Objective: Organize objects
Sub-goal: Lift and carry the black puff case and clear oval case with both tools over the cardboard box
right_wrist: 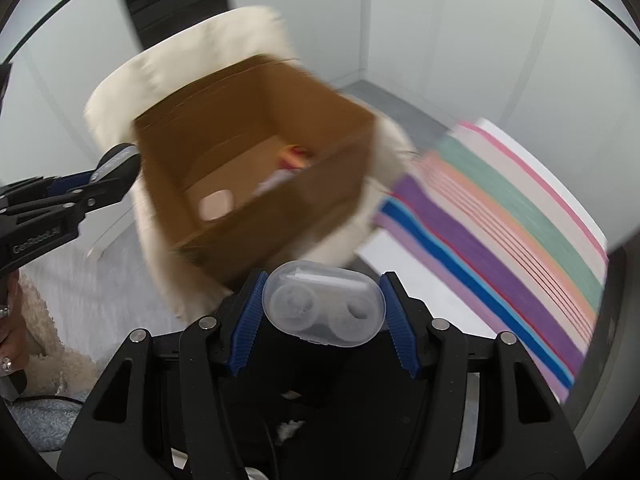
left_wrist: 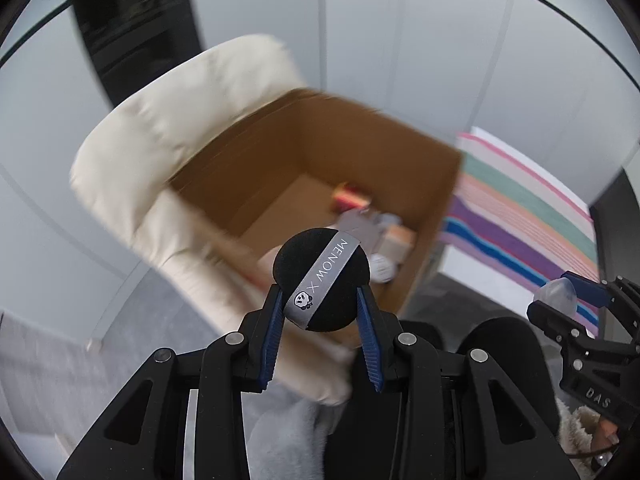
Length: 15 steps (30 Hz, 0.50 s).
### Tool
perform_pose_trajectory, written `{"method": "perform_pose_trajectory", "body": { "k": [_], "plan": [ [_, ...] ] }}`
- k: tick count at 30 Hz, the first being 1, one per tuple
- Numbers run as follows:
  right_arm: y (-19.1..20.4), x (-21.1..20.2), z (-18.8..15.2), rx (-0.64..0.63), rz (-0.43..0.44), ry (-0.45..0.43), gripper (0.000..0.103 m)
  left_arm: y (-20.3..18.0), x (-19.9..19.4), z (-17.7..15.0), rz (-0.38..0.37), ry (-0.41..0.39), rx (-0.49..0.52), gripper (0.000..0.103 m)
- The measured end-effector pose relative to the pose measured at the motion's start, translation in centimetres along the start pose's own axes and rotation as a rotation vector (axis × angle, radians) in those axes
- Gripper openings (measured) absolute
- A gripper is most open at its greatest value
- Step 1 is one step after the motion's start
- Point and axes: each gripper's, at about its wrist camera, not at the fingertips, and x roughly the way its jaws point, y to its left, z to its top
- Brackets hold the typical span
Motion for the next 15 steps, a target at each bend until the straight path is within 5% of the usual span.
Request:
{"method": "perform_pose_trajectory", "body": {
  "k": [7,15],
  "plan": [
    [5.1,1.3,0.3,-0.104,0.048,0.033,0.06,1.7,1.1,-0.4,-0.013,0.034,-0.03,0.036],
    [4.2,2.6,0.9,-0.089,0.032,0.047,0.06,0.3,2.9,0.3,-0.049,0.068,-0.014,0.037]
  ]
}}
